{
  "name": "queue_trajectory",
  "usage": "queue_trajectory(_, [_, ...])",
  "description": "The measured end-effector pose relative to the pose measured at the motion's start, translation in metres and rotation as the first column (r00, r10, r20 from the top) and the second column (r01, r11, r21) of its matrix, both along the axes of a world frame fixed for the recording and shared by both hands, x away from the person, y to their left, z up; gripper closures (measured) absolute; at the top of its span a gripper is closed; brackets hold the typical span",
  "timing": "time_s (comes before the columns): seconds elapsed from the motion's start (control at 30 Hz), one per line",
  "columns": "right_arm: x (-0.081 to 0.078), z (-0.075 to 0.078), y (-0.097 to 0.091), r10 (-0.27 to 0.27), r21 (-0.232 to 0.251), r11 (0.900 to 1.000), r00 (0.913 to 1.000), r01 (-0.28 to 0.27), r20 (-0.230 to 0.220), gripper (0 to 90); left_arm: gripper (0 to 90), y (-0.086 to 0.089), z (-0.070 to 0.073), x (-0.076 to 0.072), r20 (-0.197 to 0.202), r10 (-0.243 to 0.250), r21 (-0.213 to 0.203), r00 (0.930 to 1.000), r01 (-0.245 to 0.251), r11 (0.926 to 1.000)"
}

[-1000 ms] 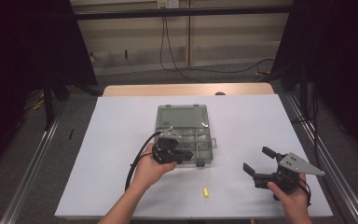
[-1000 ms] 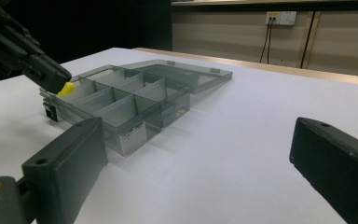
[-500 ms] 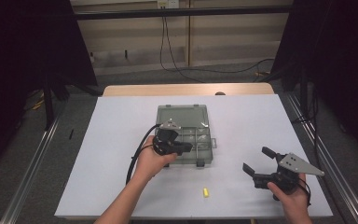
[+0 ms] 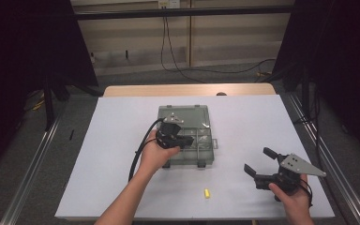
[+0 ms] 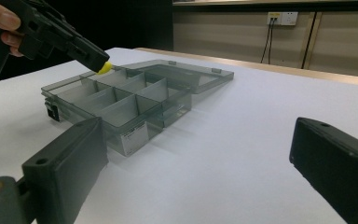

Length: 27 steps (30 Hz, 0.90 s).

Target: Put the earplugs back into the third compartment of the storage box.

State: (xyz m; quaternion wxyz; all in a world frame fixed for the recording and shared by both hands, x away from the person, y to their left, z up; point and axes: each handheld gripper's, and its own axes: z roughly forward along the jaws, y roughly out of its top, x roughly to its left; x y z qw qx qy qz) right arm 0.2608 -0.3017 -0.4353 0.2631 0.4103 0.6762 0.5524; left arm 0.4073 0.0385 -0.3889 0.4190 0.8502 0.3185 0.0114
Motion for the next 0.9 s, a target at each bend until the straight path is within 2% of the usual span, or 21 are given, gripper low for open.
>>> queue_trajectory(0.1, [0.0, 0.0, 0.0, 0.0, 0.004, 1.0, 1.0, 0.0, 0.001, 3.3, 85.8, -0.002, 0.0, 0.003, 0.014, 0.013, 0.012, 0.9998, -0.013, 0.9998])
queue_trajectory(0.47, [0.0, 0.0, 0.001, 0.008, -0.002, 1.0, 1.0, -0.008, 0.001, 3.3, 85.7, -0.005, -0.001, 0.013, 0.02, 0.047, 0.013, 0.9987, -0.047, 0.9988])
queue_trajectory(0.9, [0.0, 0.0, 0.001, 0.011, -0.001, 0.9999, 0.9999, -0.011, 0.001, 3.4, 85.4, -0.008, -0.012, 0.024, 0.019, 0.083, 0.032, 0.9963, -0.084, 0.996])
